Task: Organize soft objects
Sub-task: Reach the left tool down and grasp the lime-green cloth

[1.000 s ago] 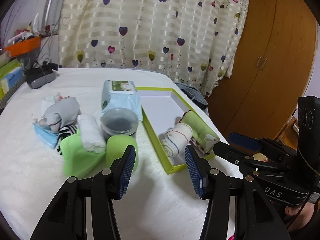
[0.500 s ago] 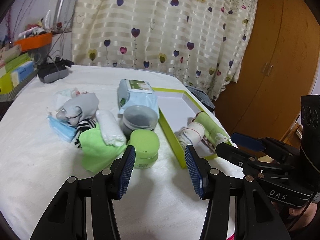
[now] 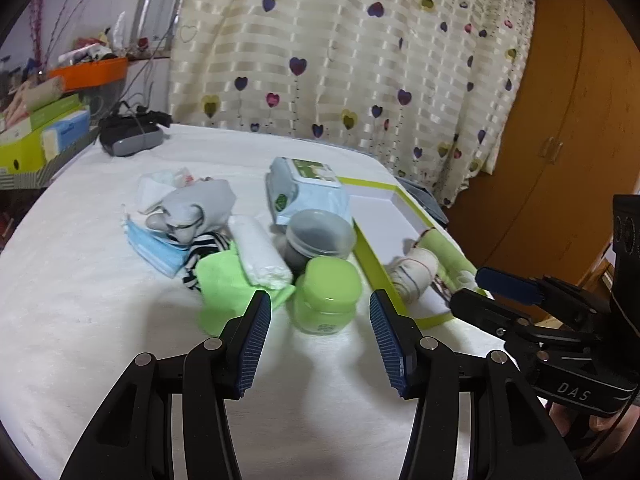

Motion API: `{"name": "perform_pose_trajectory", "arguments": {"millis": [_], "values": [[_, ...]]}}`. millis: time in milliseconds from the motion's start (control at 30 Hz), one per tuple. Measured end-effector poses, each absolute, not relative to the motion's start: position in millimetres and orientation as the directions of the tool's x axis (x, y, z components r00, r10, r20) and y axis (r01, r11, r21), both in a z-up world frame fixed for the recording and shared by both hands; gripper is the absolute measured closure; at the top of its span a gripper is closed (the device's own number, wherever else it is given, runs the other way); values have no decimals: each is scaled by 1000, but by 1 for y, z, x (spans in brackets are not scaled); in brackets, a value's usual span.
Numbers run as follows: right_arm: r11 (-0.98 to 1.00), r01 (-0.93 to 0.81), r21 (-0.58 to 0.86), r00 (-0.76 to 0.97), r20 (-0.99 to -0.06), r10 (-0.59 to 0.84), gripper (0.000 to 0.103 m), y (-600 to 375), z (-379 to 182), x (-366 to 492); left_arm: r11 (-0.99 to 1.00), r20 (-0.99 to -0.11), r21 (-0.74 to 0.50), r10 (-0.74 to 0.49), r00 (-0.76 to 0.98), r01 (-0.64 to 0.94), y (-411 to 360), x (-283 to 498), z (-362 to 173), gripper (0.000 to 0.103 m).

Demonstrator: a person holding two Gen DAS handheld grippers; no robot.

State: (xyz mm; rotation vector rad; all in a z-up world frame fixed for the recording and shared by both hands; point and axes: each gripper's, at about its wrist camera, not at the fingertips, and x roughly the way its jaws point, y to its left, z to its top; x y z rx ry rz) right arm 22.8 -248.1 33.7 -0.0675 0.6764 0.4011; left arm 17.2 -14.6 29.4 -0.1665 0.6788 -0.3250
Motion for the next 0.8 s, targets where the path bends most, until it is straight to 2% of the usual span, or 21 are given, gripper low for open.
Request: {"name": "perform_pose_trajectory", "arguments": {"millis": [400, 633, 800], "values": [[907, -416, 69, 692, -622, 365, 52, -235, 33, 31, 955, -611, -251, -285, 738, 160, 17, 33, 19, 51], [899, -431, 75, 683, -625, 379, 52, -231, 31, 39, 960, -655, -256, -260, 710, 115, 28, 49, 1, 50], [899, -430, 79, 679, -629, 380, 52, -232, 28, 43, 954, -692, -272, -285, 663, 126, 26, 62, -18, 49]]}}
